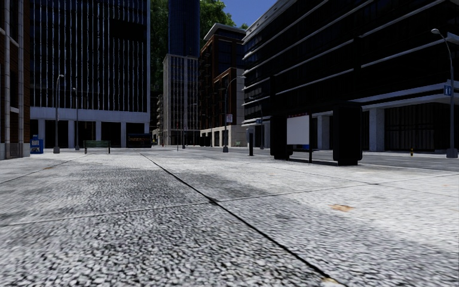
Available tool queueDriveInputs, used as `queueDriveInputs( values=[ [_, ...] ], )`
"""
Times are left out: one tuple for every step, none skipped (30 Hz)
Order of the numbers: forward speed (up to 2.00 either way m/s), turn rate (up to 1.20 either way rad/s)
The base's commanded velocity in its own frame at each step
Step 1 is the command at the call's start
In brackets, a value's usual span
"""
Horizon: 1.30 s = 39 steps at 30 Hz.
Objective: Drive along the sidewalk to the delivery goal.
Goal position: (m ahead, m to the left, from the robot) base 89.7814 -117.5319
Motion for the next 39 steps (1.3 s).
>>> queueDriveInputs(
  values=[
    [0.0, 0.0],
    [0.0, 0.0],
    [0.0, 0.0],
    [0.0, 0.0],
    [0.0, 0.0],
    [0.0, 0.0],
    [0.0, 0.0],
    [0.0, 0.0],
    [0.0, 0.0],
    [0.0, 0.0],
    [0.0, 0.0],
    [0.0, 0.0],
    [0.0, 0.0],
    [0.0, 0.0],
    [0.0, 0.0],
    [0.0, 0.0],
    [0.0, 0.0],
    [0.0, 0.0],
    [0.0, 0.0],
    [0.0, 0.0],
    [0.0, 0.0],
    [0.0, 0.0],
    [0.0, 0.0],
    [0.0, 0.0],
    [0.0, 0.0],
    [0.0, 0.0],
    [0.0, 0.0],
    [0.0, 0.0],
    [0.0, 0.0],
    [0.0, 0.0],
    [0.05, 0.0],
    [0.74, 0.0],
    [0.99, 0.0],
    [1.34, 0.0],
    [1.34, 0.0],
    [1.56, 0.0],
    [1.69, 0.0],
    [1.75, 0.0],
    [1.75, 0.0]
  ],
)
